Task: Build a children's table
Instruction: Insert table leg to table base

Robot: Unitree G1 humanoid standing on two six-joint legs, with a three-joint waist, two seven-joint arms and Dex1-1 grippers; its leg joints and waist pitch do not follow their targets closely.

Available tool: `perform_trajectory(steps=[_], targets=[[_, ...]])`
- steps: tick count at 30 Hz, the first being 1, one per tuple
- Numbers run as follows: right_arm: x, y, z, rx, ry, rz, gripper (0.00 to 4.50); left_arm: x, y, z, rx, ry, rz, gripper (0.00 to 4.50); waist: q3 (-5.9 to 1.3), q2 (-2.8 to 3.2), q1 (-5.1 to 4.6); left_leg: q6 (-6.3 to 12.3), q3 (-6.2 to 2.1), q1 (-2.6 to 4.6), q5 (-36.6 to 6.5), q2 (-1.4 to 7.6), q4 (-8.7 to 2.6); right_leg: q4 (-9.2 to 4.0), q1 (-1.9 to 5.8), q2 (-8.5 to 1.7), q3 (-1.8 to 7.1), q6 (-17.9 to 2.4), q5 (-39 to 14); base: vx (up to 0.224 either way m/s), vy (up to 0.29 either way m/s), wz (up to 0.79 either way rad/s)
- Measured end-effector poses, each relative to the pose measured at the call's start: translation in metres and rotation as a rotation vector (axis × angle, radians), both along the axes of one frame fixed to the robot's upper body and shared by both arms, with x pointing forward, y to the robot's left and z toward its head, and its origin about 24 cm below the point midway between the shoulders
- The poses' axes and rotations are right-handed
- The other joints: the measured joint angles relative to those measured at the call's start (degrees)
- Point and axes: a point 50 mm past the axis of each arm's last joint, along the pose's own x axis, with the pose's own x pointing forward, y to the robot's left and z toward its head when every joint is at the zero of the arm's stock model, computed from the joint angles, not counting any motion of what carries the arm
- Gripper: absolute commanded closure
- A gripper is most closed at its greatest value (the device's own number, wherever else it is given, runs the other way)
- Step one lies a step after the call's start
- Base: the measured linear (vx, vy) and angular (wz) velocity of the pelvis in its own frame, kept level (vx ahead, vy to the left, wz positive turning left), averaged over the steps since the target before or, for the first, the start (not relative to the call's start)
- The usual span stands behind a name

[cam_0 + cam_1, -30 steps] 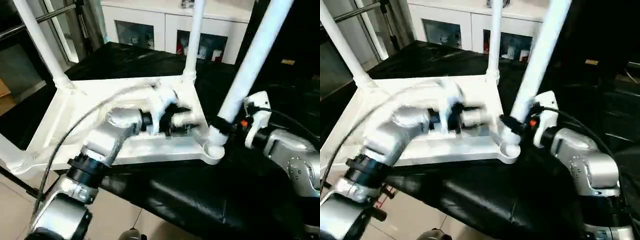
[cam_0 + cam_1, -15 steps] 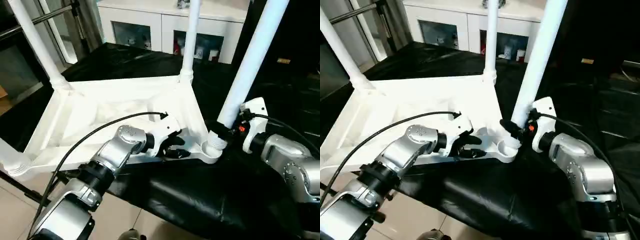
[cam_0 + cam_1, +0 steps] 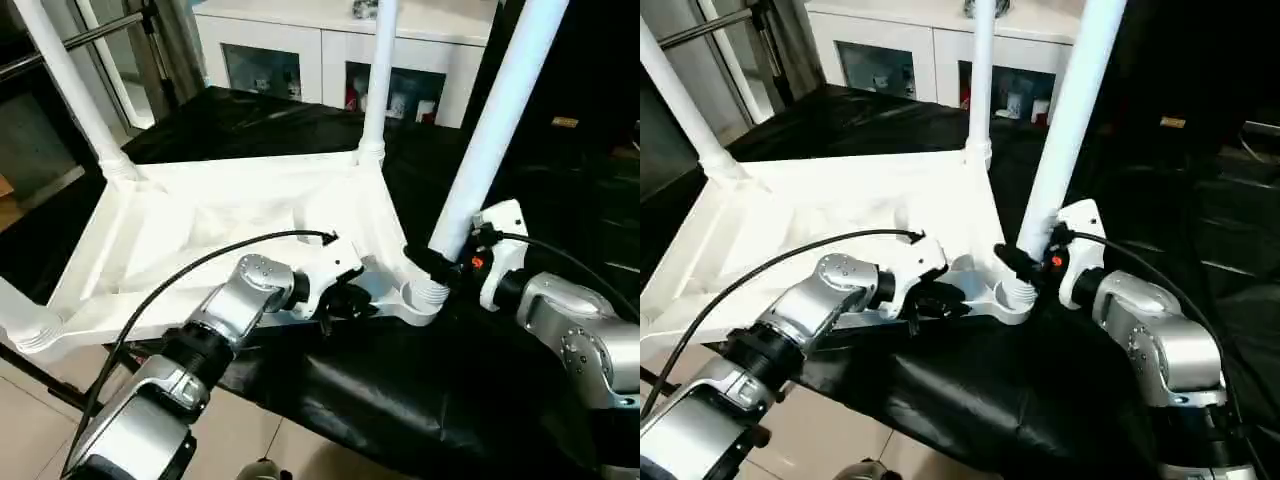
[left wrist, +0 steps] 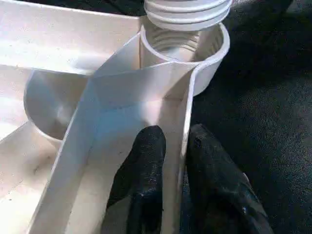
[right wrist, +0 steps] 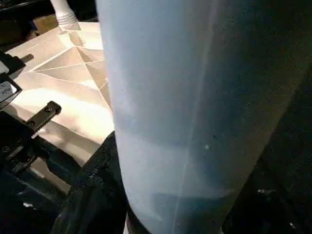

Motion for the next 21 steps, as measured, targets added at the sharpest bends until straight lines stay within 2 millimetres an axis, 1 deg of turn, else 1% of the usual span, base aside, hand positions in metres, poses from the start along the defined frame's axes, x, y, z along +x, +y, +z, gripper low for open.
perform_trajectory(steps=[1,2,4,7,10,14,21], targets=[[0.000,0.000,0.000,0.001,0.000,0.006,2.59,0.000,0.000,0.000,0.001,0.001,-0.004,4.00,0.00,0.00,-0.05,-0.02,0.00,0.00,0.0,0.00,0.00,0.00,0.00,0.00,0.00,0.0,0.0,0.000,0.000,0.00],[0.000,0.001,0.000,0.002,0.001,0.012,2.59,0.001,0.000,0.000,0.002,0.003,-0.005,4.00,0.00,0.00,-0.07,-0.03,0.00,0.01,0.0,0.00,0.00,0.00,0.00,0.00,0.00,0.0,0.0,0.000,0.000,0.00],[-0.001,0.002,0.000,0.001,0.003,0.021,2.59,0.001,0.000,0.000,0.004,0.005,-0.013,4.18,0.01,-0.01,-0.10,-0.03,0.00,0.01,0.0,0.00,0.00,0.00,0.00,0.00,0.00,0.0,0.1,0.000,0.000,0.00],[-0.001,0.003,-0.001,-0.003,0.005,0.027,2.59,0.001,0.002,0.000,0.012,-0.001,-0.025,4.46,0.00,-0.01,-0.41,-0.03,0.00,0.01,0.0,0.00,0.00,-0.01,0.00,0.00,0.00,0.0,0.1,0.000,0.000,0.00],[0.001,0.010,-0.002,-0.028,0.001,0.047,2.59,0.000,0.003,0.002,0.013,0.002,-0.055,4.49,0.01,-0.01,-0.76,-0.04,0.01,-0.02,0.0,0.00,-0.07,-0.08,-0.04,0.01,0.00,0.0,0.1,0.000,0.000,0.00],[0.003,0.021,-0.004,-0.034,-0.009,0.082,2.59,-0.001,0.002,0.002,0.011,0.006,-0.074,4.50,0.01,-0.02,-0.57,0.01,0.01,-0.02,0.1,0.00,-0.22,-0.11,-0.07,0.01,-0.02,-0.1,0.0,0.000,0.000,0.00],[0.005,0.028,-0.003,-0.067,-0.013,0.121,2.59,-0.002,0.002,0.003,0.011,0.005,-0.083,4.50,0.02,-0.03,-0.51,-0.01,0.02,-0.01,0.1,0.00,-0.22,-0.11,-0.06,0.01,-0.02,-0.1,0.0,0.000,0.000,0.00]])
